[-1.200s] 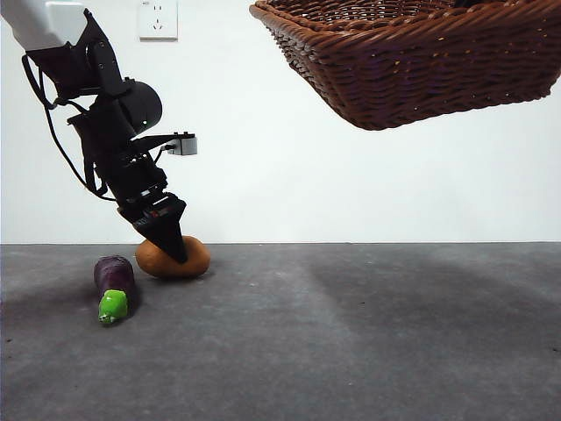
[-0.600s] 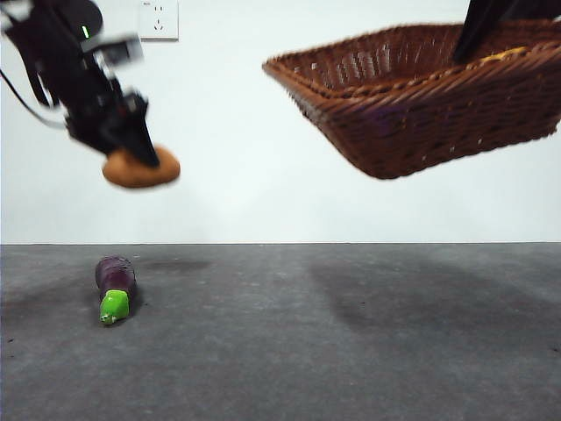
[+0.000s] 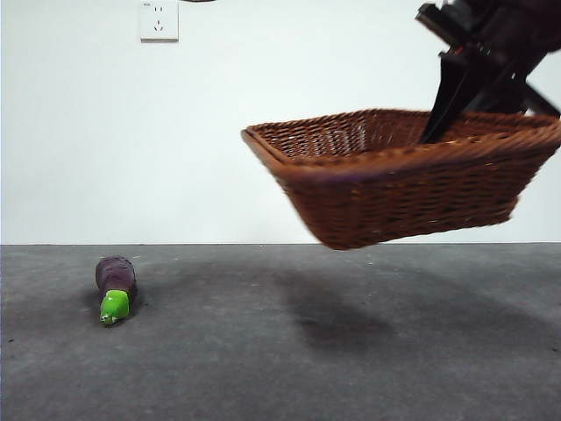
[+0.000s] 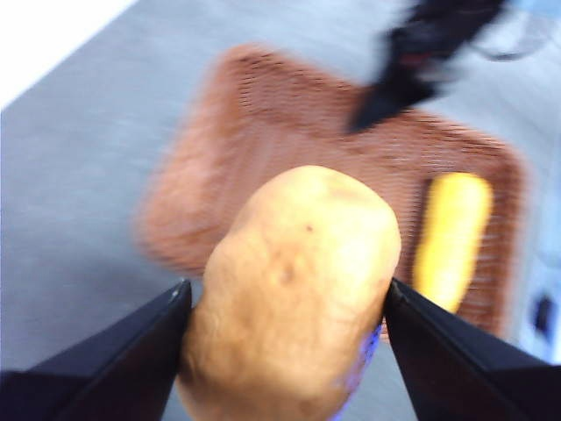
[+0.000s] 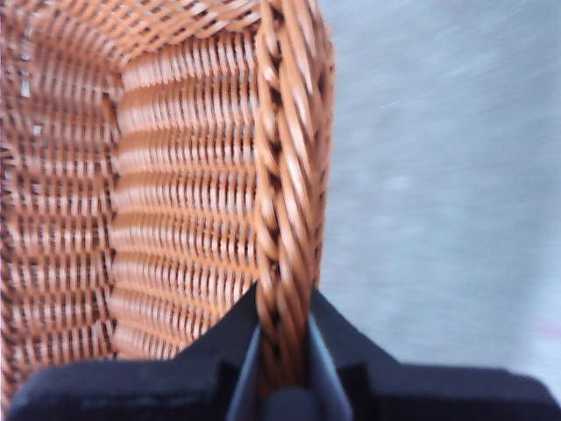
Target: Help me put the vegetables on the table into the basket
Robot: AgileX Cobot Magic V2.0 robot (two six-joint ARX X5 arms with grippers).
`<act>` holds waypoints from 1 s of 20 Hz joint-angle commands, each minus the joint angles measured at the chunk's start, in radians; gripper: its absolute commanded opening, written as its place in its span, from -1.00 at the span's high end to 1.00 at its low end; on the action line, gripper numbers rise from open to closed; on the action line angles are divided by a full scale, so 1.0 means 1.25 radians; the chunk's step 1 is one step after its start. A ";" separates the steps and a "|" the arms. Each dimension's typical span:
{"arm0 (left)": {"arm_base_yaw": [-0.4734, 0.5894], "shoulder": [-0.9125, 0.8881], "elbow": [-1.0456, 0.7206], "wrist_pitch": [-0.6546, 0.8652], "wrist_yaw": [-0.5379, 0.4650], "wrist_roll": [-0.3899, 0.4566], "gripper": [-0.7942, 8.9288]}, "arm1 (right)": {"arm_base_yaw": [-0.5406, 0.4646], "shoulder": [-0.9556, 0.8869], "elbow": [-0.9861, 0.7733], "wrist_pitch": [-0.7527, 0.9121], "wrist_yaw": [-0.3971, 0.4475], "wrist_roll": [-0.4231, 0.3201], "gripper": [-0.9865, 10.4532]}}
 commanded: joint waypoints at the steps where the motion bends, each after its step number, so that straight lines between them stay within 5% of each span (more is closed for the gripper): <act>1: -0.121 0.015 -0.048 0.016 -0.089 -0.012 0.85 | 0.005 0.007 -0.060 0.053 -0.031 0.056 0.85; 6: -0.209 0.091 -0.201 0.168 -0.103 -0.098 0.85 | 0.078 0.007 -0.117 0.124 -0.029 0.103 0.85; 13: -0.220 0.236 -0.212 0.172 -0.102 -0.161 0.83 | 0.137 0.007 -0.118 0.184 -0.008 0.157 0.85; 14: -0.220 0.239 -0.212 0.173 -0.102 -0.173 0.75 | 0.137 0.007 -0.118 0.184 -0.007 0.157 0.85; 16: -0.219 0.238 -0.211 0.184 -0.102 -0.201 -0.10 | 0.137 0.007 -0.118 0.187 -0.006 0.156 0.85; 20: -0.208 0.224 -0.210 0.182 -0.102 -0.251 -0.21 | 0.136 0.007 -0.118 0.189 -0.006 0.154 0.85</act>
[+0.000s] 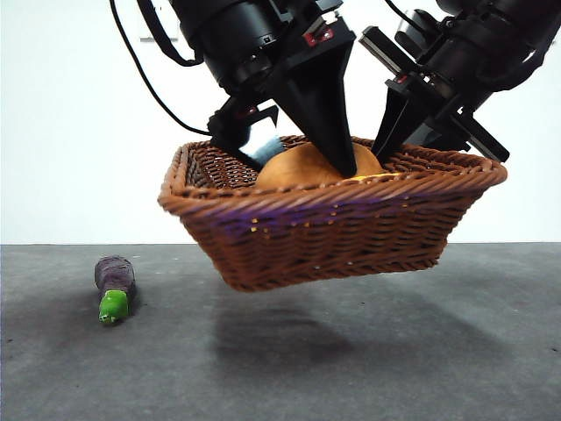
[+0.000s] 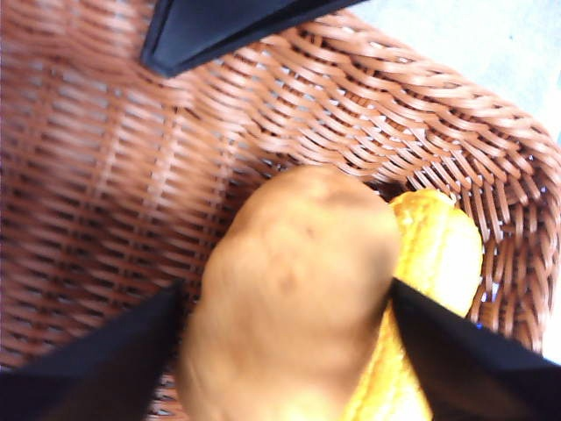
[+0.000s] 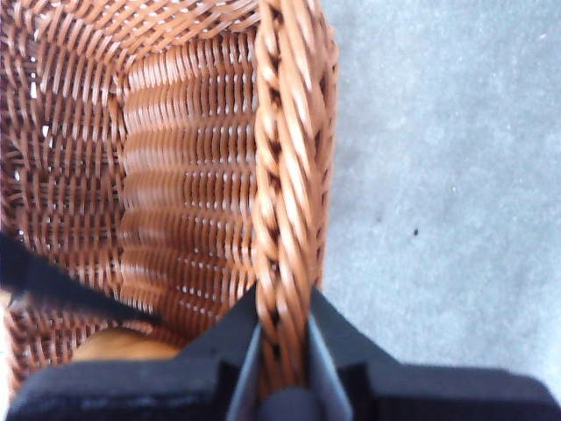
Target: Help me put the vegetables on the table into the basket
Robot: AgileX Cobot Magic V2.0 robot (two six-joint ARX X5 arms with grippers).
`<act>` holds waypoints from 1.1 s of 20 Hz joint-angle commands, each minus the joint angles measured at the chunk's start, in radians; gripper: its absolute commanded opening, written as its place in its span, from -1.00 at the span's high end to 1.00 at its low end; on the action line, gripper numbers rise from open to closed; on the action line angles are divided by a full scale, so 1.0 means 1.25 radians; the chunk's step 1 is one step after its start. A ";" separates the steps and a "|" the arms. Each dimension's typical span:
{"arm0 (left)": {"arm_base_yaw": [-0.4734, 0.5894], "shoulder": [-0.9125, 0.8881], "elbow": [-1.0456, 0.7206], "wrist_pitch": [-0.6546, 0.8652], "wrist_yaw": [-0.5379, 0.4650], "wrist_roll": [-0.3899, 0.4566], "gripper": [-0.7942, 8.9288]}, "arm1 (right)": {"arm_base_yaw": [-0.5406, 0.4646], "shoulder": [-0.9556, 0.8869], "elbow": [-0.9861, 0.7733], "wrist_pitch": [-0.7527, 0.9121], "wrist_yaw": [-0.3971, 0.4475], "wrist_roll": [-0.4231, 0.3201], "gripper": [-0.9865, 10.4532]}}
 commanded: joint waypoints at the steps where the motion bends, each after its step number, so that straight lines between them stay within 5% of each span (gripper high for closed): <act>1: 0.014 -0.025 -0.003 0.000 0.003 -0.047 -0.21 | 0.000 0.004 -0.003 0.017 -0.011 0.012 0.85; 5: 0.076 -0.147 -0.003 -0.007 -0.014 -0.112 -0.21 | -0.002 0.004 -0.003 0.018 -0.005 -0.001 0.85; 8: 0.165 -0.276 -0.002 -0.074 -0.181 -0.168 -0.21 | -0.032 -0.002 -0.001 0.018 -0.006 -0.007 0.85; 11: 0.318 -0.321 -0.003 -0.199 -0.205 -0.220 -0.21 | -0.096 -0.034 0.020 0.017 -0.024 -0.014 0.85; 22: 0.374 0.032 -0.003 -0.131 -0.203 -0.368 -0.21 | -0.137 -0.085 0.151 -0.158 -0.036 -0.124 0.85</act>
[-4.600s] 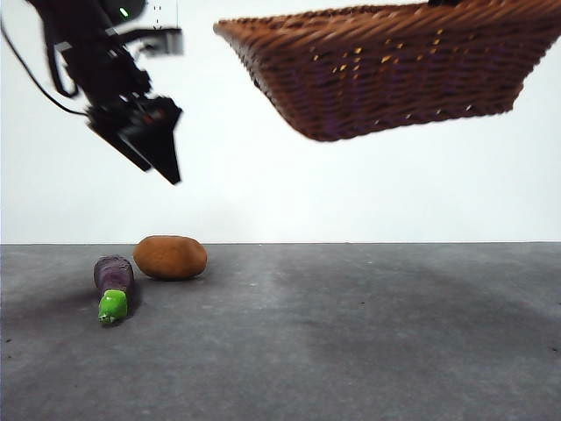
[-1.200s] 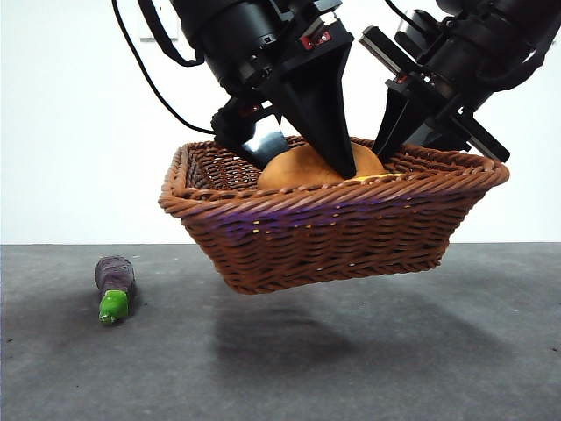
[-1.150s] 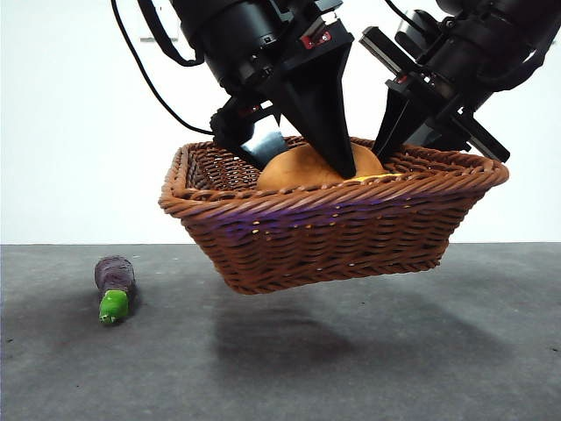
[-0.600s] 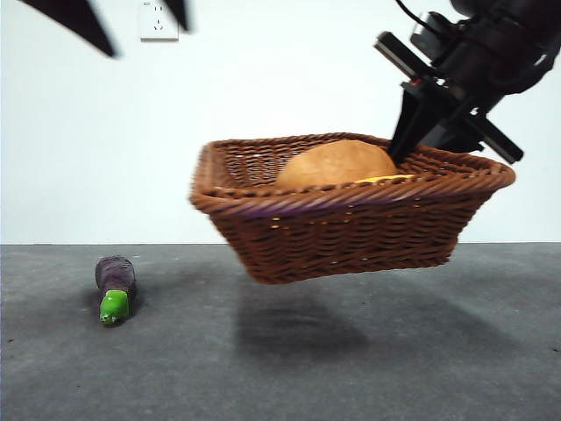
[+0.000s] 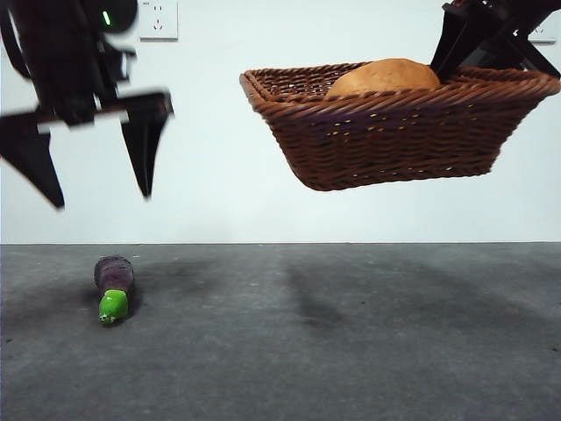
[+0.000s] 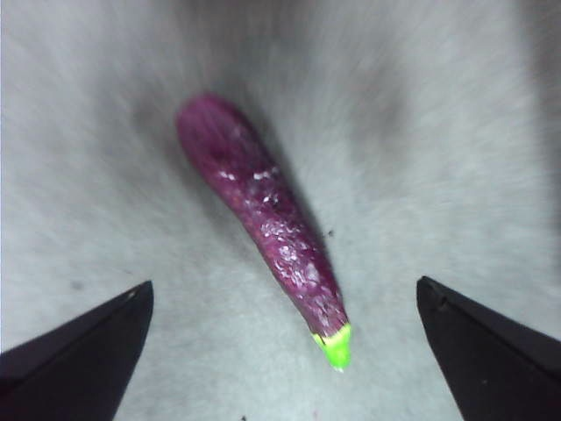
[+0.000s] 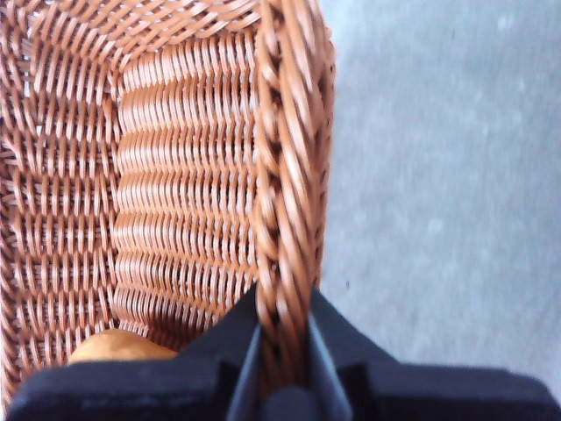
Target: Help me put the vegetables on the table into the basket
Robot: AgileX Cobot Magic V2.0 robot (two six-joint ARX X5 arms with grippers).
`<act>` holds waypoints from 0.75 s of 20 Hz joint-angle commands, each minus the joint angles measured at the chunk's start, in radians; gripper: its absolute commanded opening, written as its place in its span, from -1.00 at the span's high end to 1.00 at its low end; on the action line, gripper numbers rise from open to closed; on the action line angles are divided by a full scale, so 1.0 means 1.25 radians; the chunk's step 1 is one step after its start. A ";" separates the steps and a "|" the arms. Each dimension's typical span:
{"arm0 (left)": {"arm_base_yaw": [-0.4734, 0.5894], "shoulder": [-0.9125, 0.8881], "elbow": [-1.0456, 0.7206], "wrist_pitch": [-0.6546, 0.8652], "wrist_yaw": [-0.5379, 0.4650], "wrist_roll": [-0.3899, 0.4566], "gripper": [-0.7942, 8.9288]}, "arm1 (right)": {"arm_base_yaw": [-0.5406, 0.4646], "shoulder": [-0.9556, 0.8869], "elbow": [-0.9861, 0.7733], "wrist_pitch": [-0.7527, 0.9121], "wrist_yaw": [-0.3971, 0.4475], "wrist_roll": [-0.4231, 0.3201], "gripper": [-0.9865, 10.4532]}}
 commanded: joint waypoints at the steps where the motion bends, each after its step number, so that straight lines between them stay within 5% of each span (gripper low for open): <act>1: 0.005 0.058 -0.004 0.030 -0.005 -0.029 -0.21 | 0.000 -0.013 0.010 0.006 -0.012 -0.015 0.85; 11: 0.009 0.188 -0.003 0.094 -0.015 -0.082 -0.18 | 0.000 -0.013 0.010 -0.009 -0.011 -0.042 0.85; 13: 0.009 0.193 -0.004 0.095 -0.026 -0.086 0.12 | 0.000 -0.013 0.010 -0.009 -0.011 -0.045 0.85; 15: 0.009 0.193 -0.003 0.118 -0.023 -0.088 0.15 | 0.000 -0.013 0.010 -0.009 -0.011 -0.047 0.85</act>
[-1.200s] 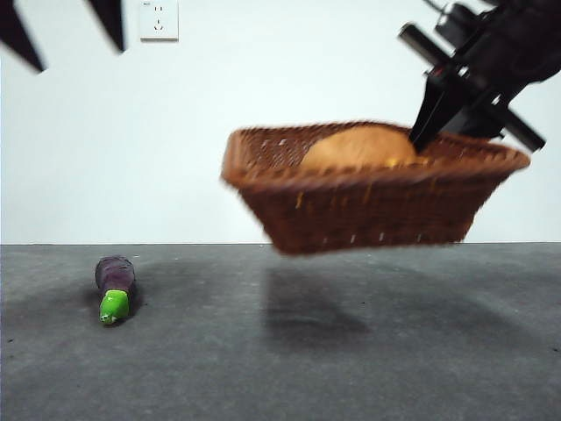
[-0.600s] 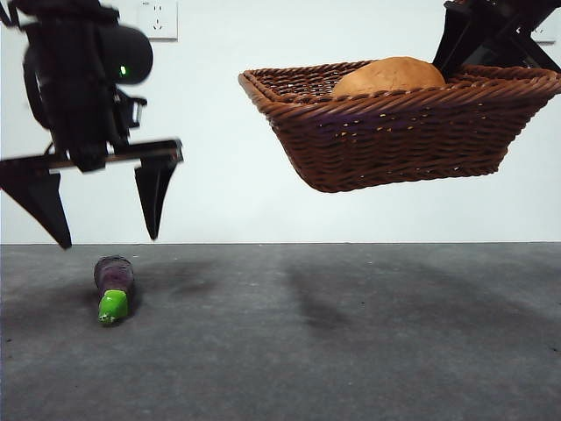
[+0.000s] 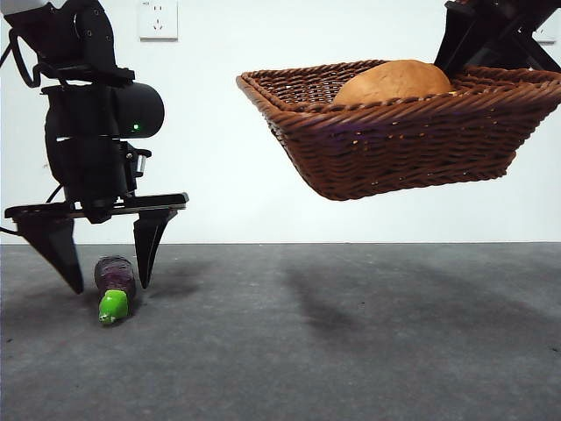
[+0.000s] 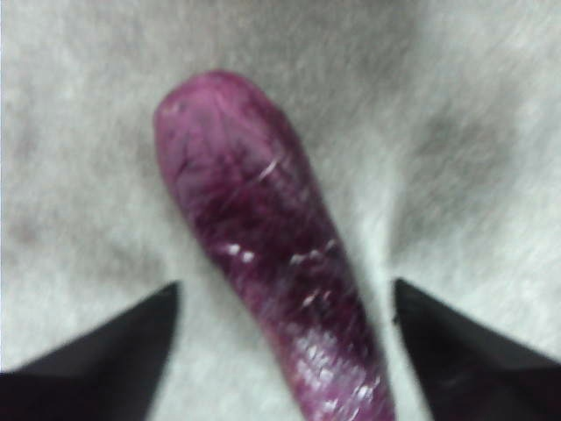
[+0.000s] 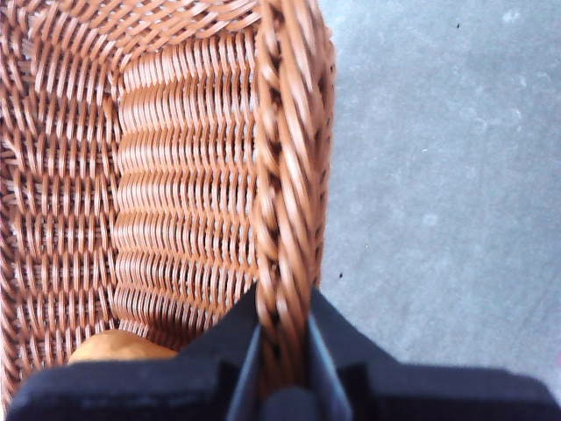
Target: Help me put the vegetables on the table into the basket
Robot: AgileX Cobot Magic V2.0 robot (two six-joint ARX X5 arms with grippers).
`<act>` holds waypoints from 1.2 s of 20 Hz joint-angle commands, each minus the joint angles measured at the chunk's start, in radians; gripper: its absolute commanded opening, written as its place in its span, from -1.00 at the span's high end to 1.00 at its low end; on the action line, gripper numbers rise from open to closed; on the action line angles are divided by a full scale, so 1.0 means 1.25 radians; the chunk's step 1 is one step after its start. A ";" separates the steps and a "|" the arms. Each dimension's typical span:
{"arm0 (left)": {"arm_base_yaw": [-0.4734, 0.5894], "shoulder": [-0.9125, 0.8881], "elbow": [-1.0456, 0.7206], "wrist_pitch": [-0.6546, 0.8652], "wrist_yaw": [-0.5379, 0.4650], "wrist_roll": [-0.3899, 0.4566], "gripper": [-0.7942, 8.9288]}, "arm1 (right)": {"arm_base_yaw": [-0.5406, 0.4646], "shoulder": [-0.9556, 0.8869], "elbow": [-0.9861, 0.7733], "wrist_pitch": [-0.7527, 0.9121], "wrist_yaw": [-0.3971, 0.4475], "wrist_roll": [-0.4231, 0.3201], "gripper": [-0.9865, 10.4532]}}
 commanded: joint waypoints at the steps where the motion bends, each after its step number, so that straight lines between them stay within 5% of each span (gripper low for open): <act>1: 0.002 0.010 -0.003 0.018 -0.002 -0.010 0.36 | 0.000 -0.009 0.009 0.010 -0.012 -0.003 0.85; 3: 0.001 0.010 -0.004 0.023 0.005 -0.007 0.82 | 0.000 -0.009 0.009 0.010 -0.011 -0.004 0.85; 4: 0.001 0.010 -0.003 0.026 0.018 -0.007 0.85 | 0.000 -0.009 0.009 0.010 -0.011 -0.005 0.85; 7: 0.001 0.010 -0.003 0.033 0.028 0.001 0.85 | 0.000 -0.009 0.009 0.005 -0.011 -0.005 0.85; 10: 0.002 -0.009 -0.003 0.030 0.063 0.090 0.85 | 0.000 -0.008 0.009 -0.007 0.029 -0.006 0.85; 15: 0.031 -0.201 -0.006 0.052 0.133 0.168 0.85 | 0.000 -0.006 -0.007 -0.003 0.062 0.010 0.85; 21: 0.031 -0.510 -0.058 0.069 0.261 0.187 0.85 | 0.007 -0.006 -0.188 0.157 0.051 0.138 0.85; 24: -0.015 -0.620 -0.203 0.151 0.316 0.121 0.85 | 0.037 -0.006 -0.255 0.231 0.052 0.196 0.85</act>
